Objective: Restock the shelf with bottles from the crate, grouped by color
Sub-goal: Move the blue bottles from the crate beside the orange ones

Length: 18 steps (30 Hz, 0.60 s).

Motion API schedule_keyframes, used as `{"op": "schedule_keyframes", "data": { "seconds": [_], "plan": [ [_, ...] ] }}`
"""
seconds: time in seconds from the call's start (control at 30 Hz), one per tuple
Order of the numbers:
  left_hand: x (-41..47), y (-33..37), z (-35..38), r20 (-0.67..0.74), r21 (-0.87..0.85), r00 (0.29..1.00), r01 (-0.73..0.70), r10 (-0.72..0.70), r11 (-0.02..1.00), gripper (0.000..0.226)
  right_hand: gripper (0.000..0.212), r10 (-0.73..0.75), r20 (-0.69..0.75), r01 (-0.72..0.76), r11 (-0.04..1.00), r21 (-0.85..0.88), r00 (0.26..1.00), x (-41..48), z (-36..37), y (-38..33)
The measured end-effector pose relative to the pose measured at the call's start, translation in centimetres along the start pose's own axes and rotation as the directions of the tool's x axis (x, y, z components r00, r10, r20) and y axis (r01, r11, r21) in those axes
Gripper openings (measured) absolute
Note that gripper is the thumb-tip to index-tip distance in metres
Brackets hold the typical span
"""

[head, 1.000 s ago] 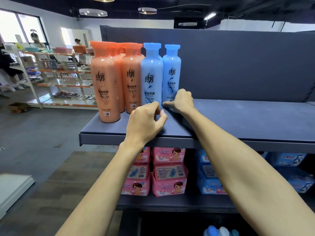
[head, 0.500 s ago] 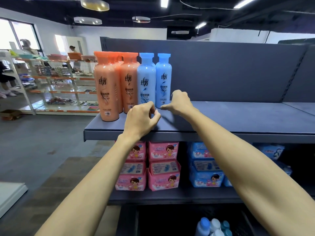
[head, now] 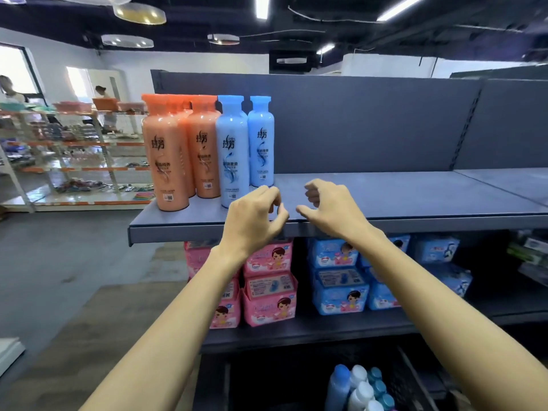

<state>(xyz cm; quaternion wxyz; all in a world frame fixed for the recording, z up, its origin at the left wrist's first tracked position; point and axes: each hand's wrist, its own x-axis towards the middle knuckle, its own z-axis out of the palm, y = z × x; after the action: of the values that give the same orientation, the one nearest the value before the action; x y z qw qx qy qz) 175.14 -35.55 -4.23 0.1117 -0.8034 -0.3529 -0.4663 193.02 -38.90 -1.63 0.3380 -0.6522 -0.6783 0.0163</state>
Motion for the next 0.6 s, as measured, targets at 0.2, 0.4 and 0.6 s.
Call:
{"op": "schedule_keyframes", "data": {
  "seconds": [0.2, 0.4, 0.6],
  "plan": [
    [-2.2, 4.5, 3.0, -0.030, -0.103, 1.000, 0.005, -0.008, 0.995, 0.015, 0.043, -0.005, -0.071, 0.007, 1.000, 0.024, 0.997, -4.3, -1.8, 2.3],
    [-8.6, 6.8, 7.4, 0.135, -0.179, 0.985, 0.131, -0.107, 0.975, 0.013, 0.044, 0.011, -0.100, -0.009, 1.000, 0.025, 0.995, -10.8, -0.8, 6.1],
    [-15.0, 8.5, 10.9, 0.327, -0.195, 0.922, 0.281, -0.208, 0.940, 0.011, 0.046, 0.155, 0.060, -0.154, 0.988, -0.021, 0.986, -14.8, 3.6, 11.7]
  ]
}}
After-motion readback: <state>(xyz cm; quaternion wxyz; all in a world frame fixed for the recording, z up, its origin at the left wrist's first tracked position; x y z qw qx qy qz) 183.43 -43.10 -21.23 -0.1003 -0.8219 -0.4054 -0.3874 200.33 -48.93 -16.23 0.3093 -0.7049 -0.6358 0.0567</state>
